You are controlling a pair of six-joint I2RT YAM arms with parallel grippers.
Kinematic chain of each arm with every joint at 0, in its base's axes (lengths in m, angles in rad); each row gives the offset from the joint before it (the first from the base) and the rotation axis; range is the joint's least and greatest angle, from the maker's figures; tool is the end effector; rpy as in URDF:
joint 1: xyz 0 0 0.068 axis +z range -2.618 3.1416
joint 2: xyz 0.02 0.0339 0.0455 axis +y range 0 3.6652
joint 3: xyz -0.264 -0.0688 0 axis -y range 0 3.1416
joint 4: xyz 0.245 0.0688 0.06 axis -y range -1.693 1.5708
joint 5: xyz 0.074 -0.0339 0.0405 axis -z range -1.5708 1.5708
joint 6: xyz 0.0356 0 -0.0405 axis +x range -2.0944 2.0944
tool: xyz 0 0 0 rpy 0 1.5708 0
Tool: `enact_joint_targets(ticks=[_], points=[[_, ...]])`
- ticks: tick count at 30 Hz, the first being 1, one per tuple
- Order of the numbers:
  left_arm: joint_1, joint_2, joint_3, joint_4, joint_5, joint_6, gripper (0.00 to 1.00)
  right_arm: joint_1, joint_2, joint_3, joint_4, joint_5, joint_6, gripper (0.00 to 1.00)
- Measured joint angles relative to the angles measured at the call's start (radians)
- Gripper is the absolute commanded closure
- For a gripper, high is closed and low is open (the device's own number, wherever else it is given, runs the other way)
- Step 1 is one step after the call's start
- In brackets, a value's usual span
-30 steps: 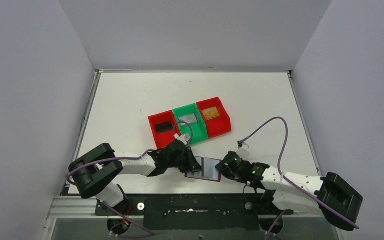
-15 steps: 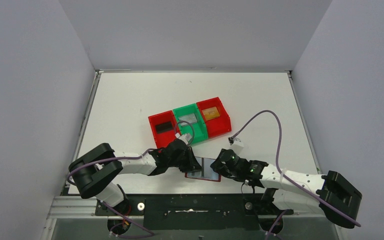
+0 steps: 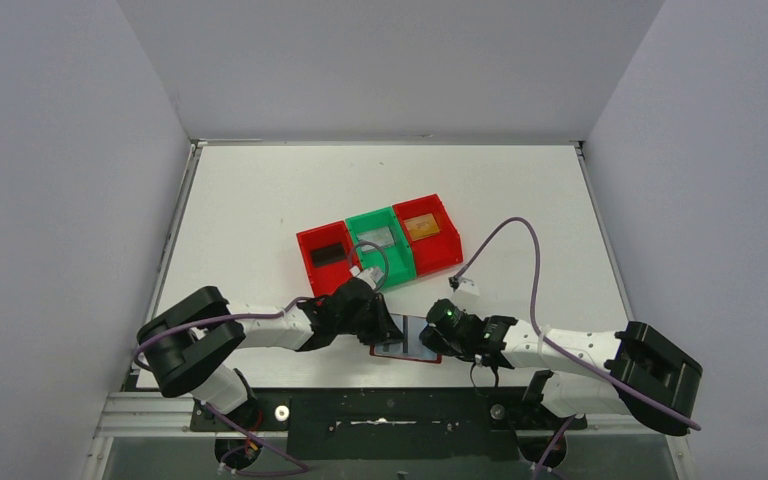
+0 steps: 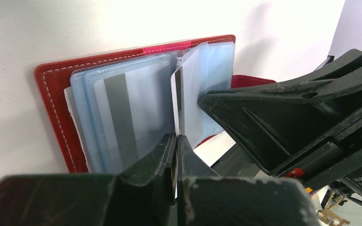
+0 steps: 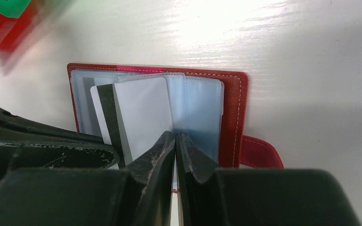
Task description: Take the credit cards out of the card holder
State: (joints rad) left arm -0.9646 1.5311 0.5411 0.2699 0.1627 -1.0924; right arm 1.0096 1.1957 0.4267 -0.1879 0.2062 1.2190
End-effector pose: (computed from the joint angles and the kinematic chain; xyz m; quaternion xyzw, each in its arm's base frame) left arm 0.1526 -0.2302 0.1334 -0.0245 0.9082 -0.3905 0.1489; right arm 0.1146 0.1686 0.1429 0.1300 0.9398 0.2265 0.2205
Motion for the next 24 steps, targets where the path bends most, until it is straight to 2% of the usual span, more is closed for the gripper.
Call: enact_joint_targets(ticks=[13, 17, 24], points=[[0.019, -0.05, 0.0, -0.062, -0.004, 0.023, 1.0, -0.001, 0.0, -0.001, -0.005, 0.004, 0.044, 0.92], [0.025, -0.068, -0.006, -0.057, 0.005, 0.029, 0.91, -0.001, 0.0, -0.001, -0.005, 0.004, 0.047, 0.92], [0.031, -0.024, -0.012, 0.019, 0.045, 0.027, 0.84, -0.001, 0.008, -0.002, 0.008, 0.003, 0.048, 0.92]])
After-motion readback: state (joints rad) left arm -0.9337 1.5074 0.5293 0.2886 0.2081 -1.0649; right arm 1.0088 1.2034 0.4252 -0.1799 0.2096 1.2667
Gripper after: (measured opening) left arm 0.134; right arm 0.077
